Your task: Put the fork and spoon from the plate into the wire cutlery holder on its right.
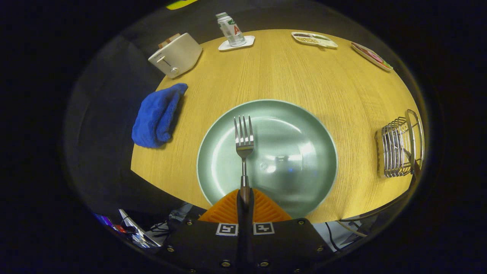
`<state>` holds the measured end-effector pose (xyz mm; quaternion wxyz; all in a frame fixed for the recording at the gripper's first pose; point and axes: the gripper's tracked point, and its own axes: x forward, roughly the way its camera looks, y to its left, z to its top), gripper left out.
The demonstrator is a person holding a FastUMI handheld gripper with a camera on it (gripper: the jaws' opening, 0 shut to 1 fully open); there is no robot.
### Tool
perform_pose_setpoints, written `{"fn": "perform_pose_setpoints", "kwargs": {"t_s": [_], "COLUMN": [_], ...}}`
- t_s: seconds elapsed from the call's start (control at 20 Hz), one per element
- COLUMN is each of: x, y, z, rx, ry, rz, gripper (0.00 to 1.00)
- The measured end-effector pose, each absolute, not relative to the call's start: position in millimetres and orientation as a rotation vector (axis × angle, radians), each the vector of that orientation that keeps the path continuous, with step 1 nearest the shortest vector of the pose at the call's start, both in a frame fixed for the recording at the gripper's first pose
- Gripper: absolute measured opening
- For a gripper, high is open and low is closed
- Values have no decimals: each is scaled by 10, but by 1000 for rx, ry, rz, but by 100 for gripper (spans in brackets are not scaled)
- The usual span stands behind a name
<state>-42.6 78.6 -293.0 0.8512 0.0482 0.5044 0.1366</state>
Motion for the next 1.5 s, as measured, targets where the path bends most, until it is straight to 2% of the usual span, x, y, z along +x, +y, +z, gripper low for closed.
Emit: {"fn": "perform_pose_setpoints", "kwargs": {"t_s": [0.4,0.85,1.1,1.5], "x": [-271,-228,-459,-663], "y": [289,-814,-1219,-1303], "z": [-2408,-1901,-1997,-2219], "rx": [213,441,516,533], "ry": [961,846,870,989], "rz": [193,-58,-158,-190], "gripper": [0,0,0,0]}}
